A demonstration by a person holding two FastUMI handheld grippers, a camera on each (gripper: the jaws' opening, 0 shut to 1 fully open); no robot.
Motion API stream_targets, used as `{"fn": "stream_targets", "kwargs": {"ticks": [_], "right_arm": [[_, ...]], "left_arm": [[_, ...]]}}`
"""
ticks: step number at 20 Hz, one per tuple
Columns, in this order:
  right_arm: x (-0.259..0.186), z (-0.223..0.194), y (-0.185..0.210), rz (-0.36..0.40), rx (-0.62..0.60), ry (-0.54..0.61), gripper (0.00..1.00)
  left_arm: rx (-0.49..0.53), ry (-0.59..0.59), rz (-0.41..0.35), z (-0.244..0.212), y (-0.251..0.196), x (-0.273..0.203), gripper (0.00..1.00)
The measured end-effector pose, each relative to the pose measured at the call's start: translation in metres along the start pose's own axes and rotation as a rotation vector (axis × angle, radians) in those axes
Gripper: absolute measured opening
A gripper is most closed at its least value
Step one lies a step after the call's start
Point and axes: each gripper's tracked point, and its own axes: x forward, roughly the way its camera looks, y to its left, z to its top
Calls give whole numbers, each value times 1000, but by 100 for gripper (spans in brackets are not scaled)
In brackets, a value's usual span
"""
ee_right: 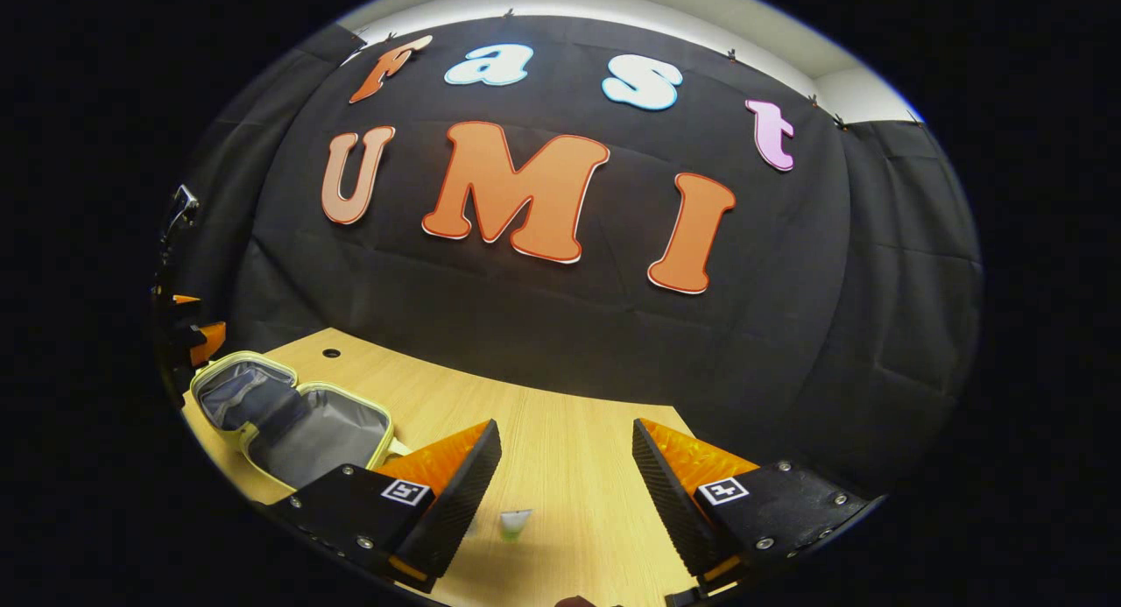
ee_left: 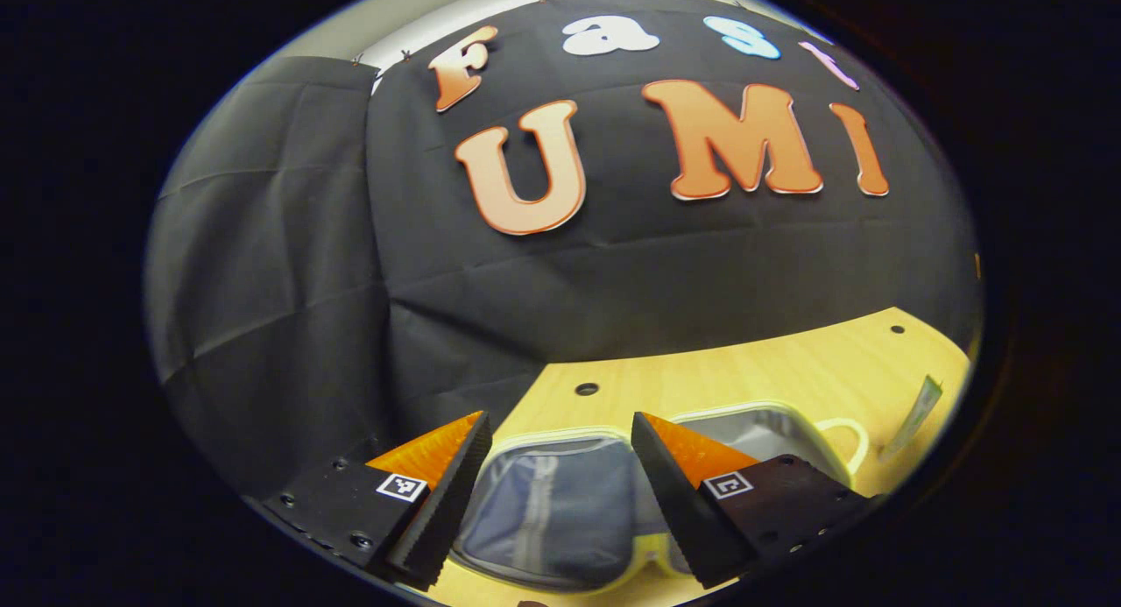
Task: First open the suitcase, pack the skin care products into it, and then close the suitcase.
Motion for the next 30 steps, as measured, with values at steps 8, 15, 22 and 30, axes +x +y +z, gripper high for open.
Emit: {"fn": "stream_targets", "kwargs": {"ticks": [8, 15, 22, 30], "right_arm": [[-5, -22, -46, 19, 48, 14, 96], [-11, -37, -60, 97, 52, 32, 95], [4, -41, -61, 207, -28, 32, 96], [24, -59, -54, 278, -69, 76, 96]], "left_arm": [[34, -55, -198, 24, -147, -46, 98], [56, -19, -362, -5, -272, -85, 99], [69, 24, -440, -59, -362, -99, 99], [78, 98, -487, -124, -421, -66, 99]]}}
